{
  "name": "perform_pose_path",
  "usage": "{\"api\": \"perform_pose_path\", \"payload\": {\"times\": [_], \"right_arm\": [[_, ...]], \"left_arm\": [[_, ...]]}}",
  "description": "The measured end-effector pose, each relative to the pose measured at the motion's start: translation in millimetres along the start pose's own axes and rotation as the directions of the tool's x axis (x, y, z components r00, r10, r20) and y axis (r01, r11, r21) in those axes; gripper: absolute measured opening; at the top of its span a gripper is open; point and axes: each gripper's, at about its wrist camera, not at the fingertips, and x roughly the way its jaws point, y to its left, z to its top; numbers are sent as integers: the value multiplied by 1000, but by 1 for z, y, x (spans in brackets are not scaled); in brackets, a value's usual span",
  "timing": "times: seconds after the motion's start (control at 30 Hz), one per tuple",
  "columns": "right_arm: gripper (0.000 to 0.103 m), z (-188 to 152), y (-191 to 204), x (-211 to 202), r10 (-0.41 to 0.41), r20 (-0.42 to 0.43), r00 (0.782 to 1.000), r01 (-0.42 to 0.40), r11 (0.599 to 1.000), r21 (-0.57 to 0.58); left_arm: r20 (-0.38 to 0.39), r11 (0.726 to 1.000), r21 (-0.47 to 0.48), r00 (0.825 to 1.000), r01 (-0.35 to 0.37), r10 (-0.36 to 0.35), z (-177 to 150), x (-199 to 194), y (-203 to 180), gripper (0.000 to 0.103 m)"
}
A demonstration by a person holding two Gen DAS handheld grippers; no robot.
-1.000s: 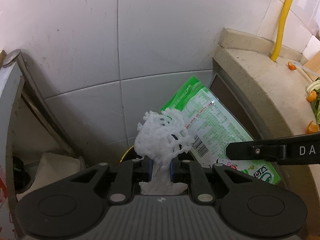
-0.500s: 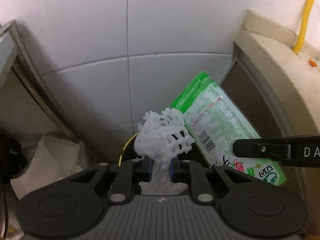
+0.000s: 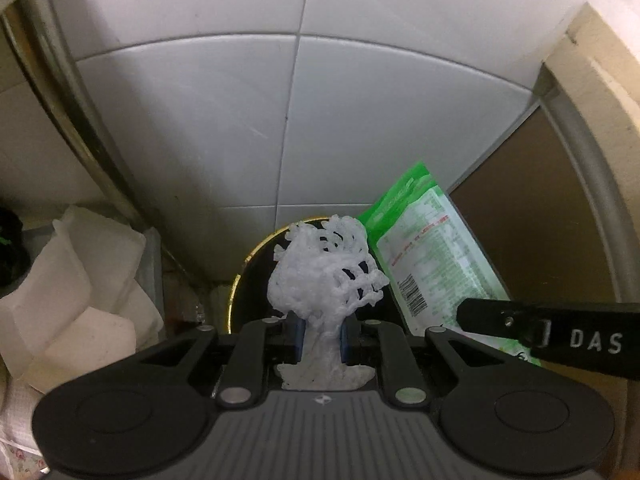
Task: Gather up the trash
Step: 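Lower both tools into the black bin and open them, dropping packet and net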
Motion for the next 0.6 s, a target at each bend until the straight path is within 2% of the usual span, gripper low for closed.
{"api": "perform_pose_path", "payload": {"times": [0.47,0.57,0.6], "right_arm": [[4,6,2,47,-60,-79,995,62,998,14],[7,8,0,50,-67,-90,994,68,998,14],[11,9,-2,50,-67,-93,993,69,997,16]], "left_arm": [[-54,998,-1,997,-60,60,3,29,1,14],[-48,998,2,996,-70,70,5,29,0,23],[-47,997,3,996,-74,74,5,29,0,28]]}}
